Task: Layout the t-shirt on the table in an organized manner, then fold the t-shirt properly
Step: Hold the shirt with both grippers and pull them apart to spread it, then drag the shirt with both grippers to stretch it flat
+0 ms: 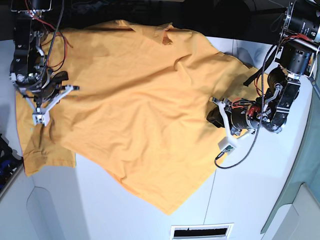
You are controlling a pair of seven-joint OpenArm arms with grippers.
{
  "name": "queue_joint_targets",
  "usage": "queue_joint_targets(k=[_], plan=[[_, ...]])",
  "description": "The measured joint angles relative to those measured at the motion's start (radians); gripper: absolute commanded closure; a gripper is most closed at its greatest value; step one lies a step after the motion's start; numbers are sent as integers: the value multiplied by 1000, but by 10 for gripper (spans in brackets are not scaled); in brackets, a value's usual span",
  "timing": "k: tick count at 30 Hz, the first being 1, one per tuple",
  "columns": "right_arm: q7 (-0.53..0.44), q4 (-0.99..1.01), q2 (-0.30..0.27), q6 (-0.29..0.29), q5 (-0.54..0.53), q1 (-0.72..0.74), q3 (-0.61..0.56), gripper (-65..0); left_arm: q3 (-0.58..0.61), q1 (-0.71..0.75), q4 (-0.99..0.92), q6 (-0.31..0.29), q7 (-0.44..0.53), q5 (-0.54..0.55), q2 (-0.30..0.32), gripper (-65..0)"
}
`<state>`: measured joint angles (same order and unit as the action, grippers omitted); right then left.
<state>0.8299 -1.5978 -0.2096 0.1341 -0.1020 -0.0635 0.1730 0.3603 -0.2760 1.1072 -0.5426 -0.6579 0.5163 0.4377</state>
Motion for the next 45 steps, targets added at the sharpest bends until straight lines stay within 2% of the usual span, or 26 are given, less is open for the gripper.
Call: queue_joint_targets(k=[2, 4, 7, 11, 16, 19, 24, 29, 35, 39, 42, 45], plan=[[-18, -5, 27, 0, -2, -45, 0, 0, 0, -2, 5, 5, 15, 4, -2, -201], [-73, -8, 44, 3, 18, -82, 0, 0, 0, -3, 5, 34, 22, -9, -2, -201], [-139, -9, 41, -13, 33, -136, 0, 0, -1, -2, -3, 65, 23, -49, 1, -201], [-162, 2, 38, -19, 37, -145, 3, 0, -3, -8, -56, 63, 54, -65, 0, -201], [-230, 137, 38, -5, 23, -63, 3, 0, -6, -19, -121, 45, 84, -40, 0, -201], [-286, 288, 35, 38, 15, 47, 6, 0, -7, -19, -132, 43, 92, -35, 0, -201], [-341, 546, 32, 67, -18, 236, 6, 0, -6, -18, -134, 41, 90, -28, 15, -201], [-333, 709, 41, 106, -46, 413, 7, 0, -6, -2, -131, 101, 103, -19, 60, -201], [-284, 783, 92, 127, -24, 541, 7, 0, -13, 26, -127, 105, 71, 40, 78, -201], [-264, 788, 128, 135, -11, 573, 7, 0, -16, 55, -126, 40, 71, 106, 85, -201], [-246, 781, 129, 135, -10, 584, 7, 0, -19, 72, -126, -16, 71, 166, 93, -201], [-190, 715, 121, 136, -10, 560, 7, 0, -19, 80, -102, -40, 33, 192, 97, -201]])
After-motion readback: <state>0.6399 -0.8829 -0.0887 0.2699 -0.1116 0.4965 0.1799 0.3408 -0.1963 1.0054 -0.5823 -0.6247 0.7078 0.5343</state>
